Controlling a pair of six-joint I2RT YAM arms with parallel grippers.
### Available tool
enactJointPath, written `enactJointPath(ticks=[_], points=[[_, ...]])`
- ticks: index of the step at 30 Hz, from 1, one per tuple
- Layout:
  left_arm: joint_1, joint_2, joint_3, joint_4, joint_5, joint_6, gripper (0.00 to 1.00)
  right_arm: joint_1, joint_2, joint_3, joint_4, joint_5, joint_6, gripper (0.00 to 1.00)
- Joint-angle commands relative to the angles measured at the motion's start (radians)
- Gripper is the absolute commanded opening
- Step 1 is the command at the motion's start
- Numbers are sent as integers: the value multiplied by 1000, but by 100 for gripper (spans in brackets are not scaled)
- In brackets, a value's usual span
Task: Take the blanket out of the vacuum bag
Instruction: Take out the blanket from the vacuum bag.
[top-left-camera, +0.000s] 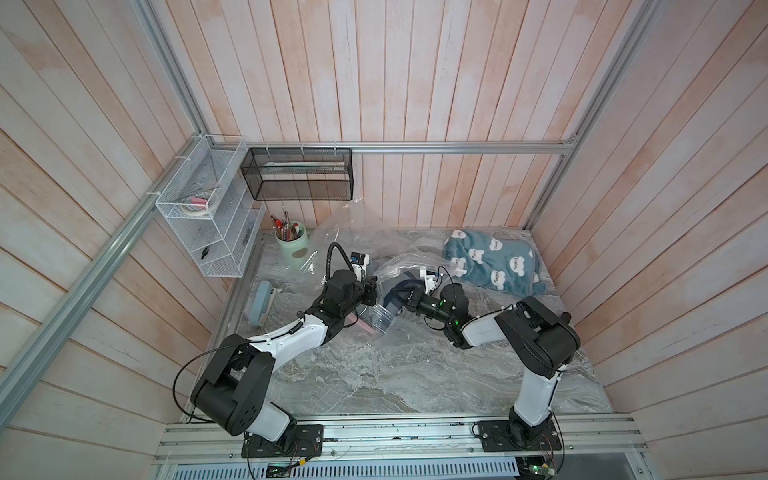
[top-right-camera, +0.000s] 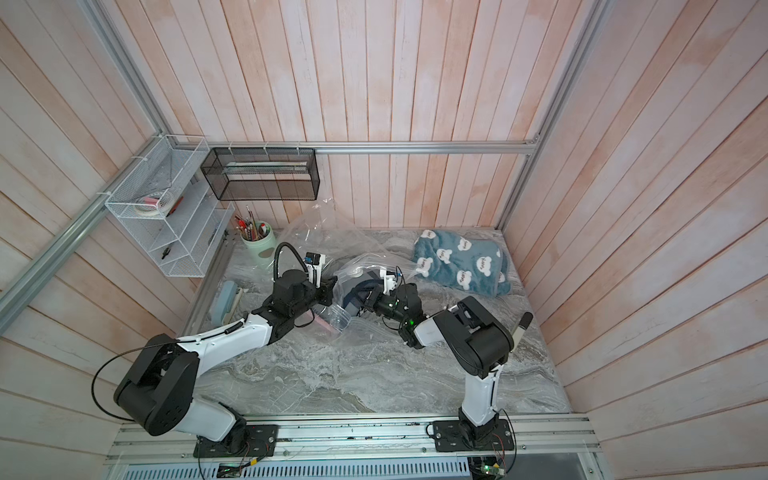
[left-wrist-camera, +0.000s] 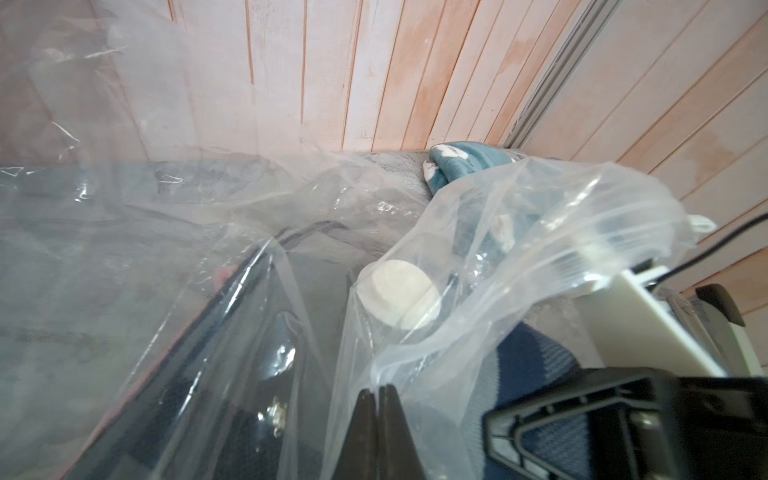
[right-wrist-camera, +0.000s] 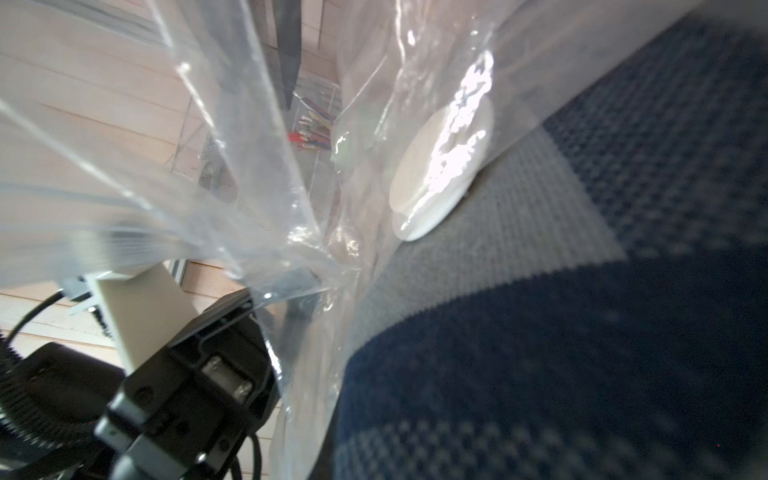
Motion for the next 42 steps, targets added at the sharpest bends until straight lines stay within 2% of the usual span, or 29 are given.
enactJointPath(ticks=[1,13,20,30,42], points=[[15,17,24,24,19,14,0,0,-62,38,-20,-38,-8,0],[19,49,7,34,7,10,0,-2,-108,158,-79,-77,27,0],[19,45,9,23,-2,21,0,0,-191,230,-206,-106,19,0],[23,59,20,4,-37,10,0,2,-309,179,-307,-58,-18,0],[40,81,95,-13,-41,-23,0,71,-265,140,-276,-23,-19,0]])
